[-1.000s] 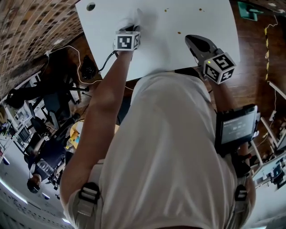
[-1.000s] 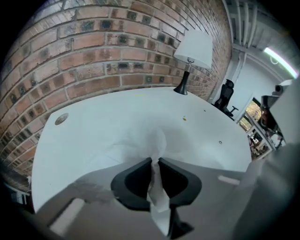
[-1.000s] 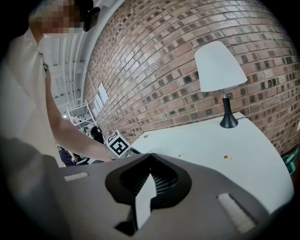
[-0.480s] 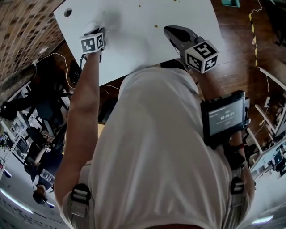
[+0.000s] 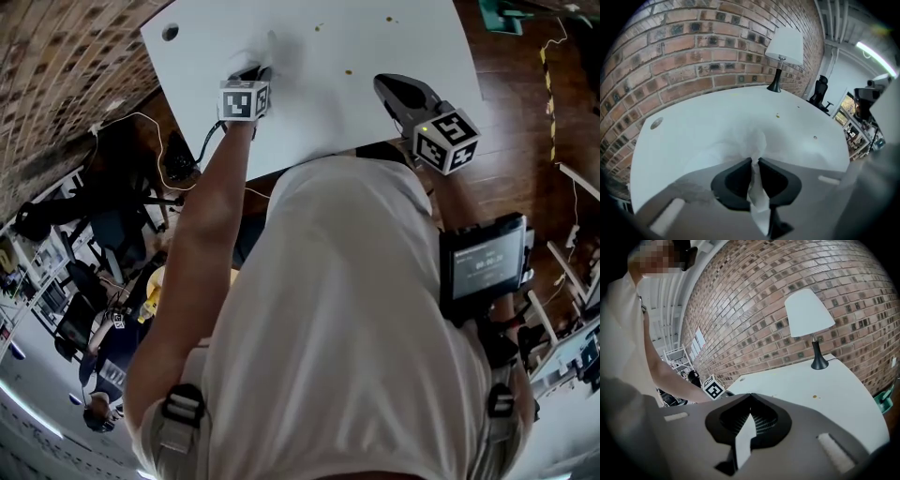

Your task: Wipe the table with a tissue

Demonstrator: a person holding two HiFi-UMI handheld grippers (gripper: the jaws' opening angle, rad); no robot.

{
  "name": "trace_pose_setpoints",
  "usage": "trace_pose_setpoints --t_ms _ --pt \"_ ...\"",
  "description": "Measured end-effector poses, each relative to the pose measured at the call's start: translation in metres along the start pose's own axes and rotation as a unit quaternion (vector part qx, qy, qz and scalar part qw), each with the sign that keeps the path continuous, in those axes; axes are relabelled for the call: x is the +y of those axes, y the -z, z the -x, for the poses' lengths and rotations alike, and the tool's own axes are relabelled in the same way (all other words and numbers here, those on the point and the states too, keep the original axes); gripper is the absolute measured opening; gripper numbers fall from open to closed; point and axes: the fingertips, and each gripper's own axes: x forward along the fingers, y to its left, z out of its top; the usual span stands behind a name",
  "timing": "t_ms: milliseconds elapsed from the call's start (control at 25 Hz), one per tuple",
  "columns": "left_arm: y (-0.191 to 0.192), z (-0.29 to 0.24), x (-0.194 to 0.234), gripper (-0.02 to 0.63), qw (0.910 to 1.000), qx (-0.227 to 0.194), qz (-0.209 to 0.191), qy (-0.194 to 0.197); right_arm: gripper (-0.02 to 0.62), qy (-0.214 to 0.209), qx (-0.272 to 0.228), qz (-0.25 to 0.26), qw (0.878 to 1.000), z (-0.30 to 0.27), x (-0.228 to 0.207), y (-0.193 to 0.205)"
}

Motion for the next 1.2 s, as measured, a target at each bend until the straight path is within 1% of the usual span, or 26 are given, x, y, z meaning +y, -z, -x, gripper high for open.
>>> trace_pose_setpoints --t_ms 120,200,400,520,640,760,880,1040,1200 --pt "0.009 0.005 -0.028 0.038 0.9996 0.005 0.016 0.025 0.007 -0.002 -0.004 0.0 1.0 0.003 -0.001 -0.002" --pt "0.016 0.009 -0.043 0.038 0.9991 0.007 0.019 0.037 0.007 0.0 -0.007 -0.002 1.0 0.006 -0.006 -0.003" --pt "0.025 0.016 -0.072 0.038 0.998 -0.01 -0.002 0.062 0.007 0.011 -0.017 -0.02 1.0 0.015 -0.019 -0.003" --pt "0.027 0.007 -0.088 0.04 0.9972 -0.008 -0.017 0.073 0.008 0.016 -0.016 -0.028 0.999 0.02 -0.026 0.002" --pt "0.019 0.002 -0.101 0.04 0.9968 -0.003 -0.026 0.076 0.006 0.015 -0.016 -0.03 0.999 0.022 -0.029 0.003" --pt "0.013 -0.008 -0.117 0.04 0.9954 0.005 -0.038 0.087 0.006 0.014 -0.018 -0.034 0.999 0.025 -0.033 0.003" --pt "0.009 -0.015 -0.121 0.04 0.9964 0.015 -0.035 0.076 0.006 0.013 -0.02 -0.039 0.999 0.027 -0.038 0.005" --pt "0.009 -0.02 -0.123 0.04 0.9977 0.011 -0.035 0.057 0.006 0.014 -0.02 -0.046 0.999 0.036 -0.049 0.007" --pt "0.004 -0.023 -0.131 0.038 0.9973 0.008 -0.039 0.062 0.007 0.016 -0.02 -0.049 0.998 0.043 -0.064 0.007"
